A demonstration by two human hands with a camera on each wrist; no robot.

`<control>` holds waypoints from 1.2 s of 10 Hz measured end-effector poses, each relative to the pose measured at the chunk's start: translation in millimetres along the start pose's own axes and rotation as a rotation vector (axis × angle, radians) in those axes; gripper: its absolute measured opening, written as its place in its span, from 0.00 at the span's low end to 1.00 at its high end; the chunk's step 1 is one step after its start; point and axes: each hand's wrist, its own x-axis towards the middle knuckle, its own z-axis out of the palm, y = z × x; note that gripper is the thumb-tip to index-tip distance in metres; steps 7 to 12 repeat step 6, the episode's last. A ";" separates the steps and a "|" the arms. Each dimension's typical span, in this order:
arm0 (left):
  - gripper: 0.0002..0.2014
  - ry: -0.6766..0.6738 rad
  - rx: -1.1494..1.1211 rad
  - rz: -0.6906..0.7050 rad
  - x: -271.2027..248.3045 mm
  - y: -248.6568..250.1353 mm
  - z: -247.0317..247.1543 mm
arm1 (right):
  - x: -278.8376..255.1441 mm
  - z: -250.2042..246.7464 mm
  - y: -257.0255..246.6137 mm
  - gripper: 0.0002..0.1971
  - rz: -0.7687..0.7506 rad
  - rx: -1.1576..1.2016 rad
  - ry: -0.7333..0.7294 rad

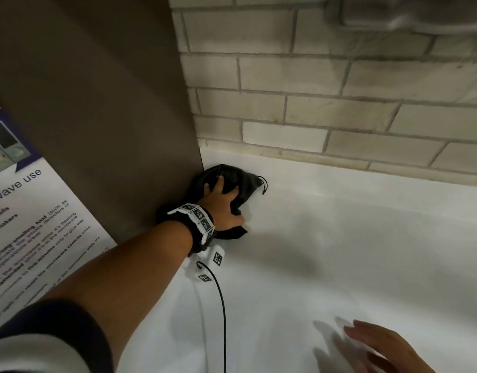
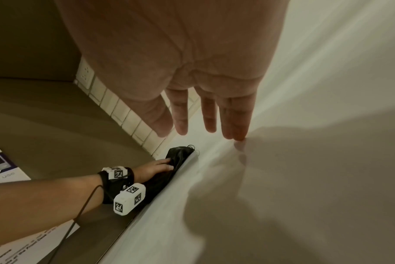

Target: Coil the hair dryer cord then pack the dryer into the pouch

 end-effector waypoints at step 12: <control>0.52 0.081 0.129 0.127 -69.9 6.8 -4.2 | -17.0 -20.8 -21.3 0.35 -0.187 -0.199 0.316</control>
